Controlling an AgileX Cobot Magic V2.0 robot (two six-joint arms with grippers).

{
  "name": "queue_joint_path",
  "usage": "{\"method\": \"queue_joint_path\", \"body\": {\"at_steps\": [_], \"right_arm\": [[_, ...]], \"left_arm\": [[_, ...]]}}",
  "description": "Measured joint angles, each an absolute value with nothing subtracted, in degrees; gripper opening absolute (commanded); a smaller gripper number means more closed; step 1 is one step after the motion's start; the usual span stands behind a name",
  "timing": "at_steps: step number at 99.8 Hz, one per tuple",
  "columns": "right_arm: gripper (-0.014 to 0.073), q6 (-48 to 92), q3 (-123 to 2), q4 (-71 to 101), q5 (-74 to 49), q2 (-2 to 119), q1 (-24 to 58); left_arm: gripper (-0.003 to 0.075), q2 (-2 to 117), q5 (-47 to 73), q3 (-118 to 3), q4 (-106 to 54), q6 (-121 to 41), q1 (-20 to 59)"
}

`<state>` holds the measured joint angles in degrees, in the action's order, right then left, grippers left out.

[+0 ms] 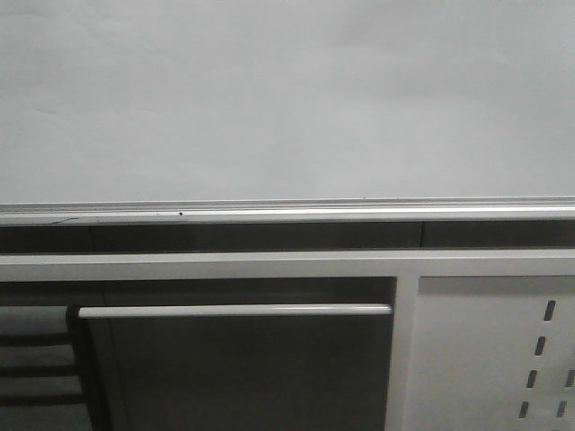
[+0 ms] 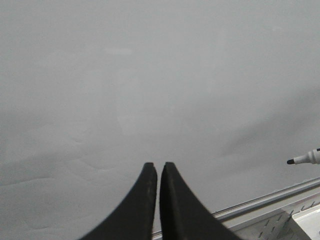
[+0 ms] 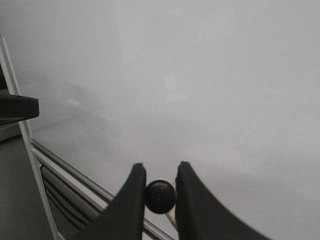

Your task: Write number 1 on whiteboard

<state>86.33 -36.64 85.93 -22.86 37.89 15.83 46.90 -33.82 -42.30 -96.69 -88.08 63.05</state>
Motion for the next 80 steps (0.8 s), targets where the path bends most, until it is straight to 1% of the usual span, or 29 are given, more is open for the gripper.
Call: {"method": "queue_joint_path", "body": {"at_steps": [22,46,80], "right_arm": [[-0.0059,94.5,-38.2,88.9,-19.7,43.8,20.1],[-0.0059,98.5,-41.2,89.3,-14.9,50.0,24.6],[-0.0059,101.2,-45.0,89.8,-12.9,54.4,25.1]], "left_arm": [[-0.002,46.9,-35.2,-42.3,-96.7,-88.1,63.0],[-0.002,46.9,-36.2,-42.3,-96.7,-88.1,63.0],[-0.002,46.9,-36.6,-42.3,-96.7,-88.1,63.0]]}}
